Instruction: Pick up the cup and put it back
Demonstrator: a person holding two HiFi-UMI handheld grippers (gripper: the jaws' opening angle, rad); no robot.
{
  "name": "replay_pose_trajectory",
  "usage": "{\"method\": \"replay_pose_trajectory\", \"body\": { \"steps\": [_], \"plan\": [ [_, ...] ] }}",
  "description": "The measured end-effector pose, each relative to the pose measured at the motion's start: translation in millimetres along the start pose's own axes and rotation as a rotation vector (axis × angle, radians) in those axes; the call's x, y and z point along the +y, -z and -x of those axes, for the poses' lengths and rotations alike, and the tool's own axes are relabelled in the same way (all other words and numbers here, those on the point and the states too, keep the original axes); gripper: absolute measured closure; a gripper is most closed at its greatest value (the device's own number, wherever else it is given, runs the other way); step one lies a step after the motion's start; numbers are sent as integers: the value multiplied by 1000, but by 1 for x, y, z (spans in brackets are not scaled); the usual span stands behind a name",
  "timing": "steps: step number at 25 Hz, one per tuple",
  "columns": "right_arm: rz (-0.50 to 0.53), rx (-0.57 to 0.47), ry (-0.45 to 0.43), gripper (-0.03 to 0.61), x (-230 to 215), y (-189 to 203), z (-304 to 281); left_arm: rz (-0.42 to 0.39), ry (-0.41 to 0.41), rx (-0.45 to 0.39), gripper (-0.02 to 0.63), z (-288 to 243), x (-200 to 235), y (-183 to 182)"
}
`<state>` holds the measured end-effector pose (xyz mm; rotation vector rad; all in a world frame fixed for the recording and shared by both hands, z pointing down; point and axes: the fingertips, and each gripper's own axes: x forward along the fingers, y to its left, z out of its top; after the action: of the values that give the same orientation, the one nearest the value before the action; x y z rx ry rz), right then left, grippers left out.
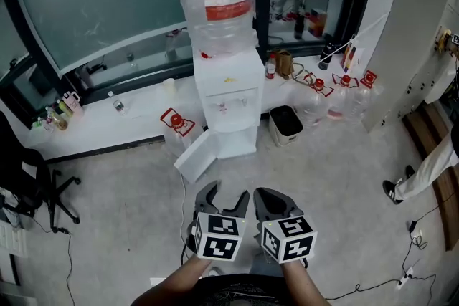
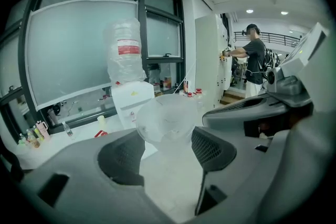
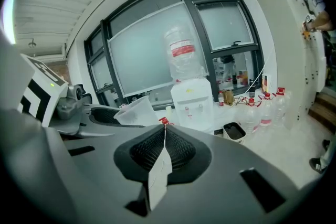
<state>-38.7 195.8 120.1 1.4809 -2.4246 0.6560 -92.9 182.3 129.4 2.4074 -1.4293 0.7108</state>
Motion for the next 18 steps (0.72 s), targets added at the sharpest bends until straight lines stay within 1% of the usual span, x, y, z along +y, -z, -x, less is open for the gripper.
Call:
{"method": "replay_pose_trajectory", "body": {
  "steps": [8,13,18],
  "plan": [
    [-1,21,-61,557,-61,-20,-13,7,-47,37,328,-51,-24,-25],
    [6,27,-100,557,-97,-33,-18,6,-86,45,328,-78,-41,-44],
    [5,32,-138,557,-121,-40,-24,14,-130,64,328,-93,-48,-51]
  ]
}}
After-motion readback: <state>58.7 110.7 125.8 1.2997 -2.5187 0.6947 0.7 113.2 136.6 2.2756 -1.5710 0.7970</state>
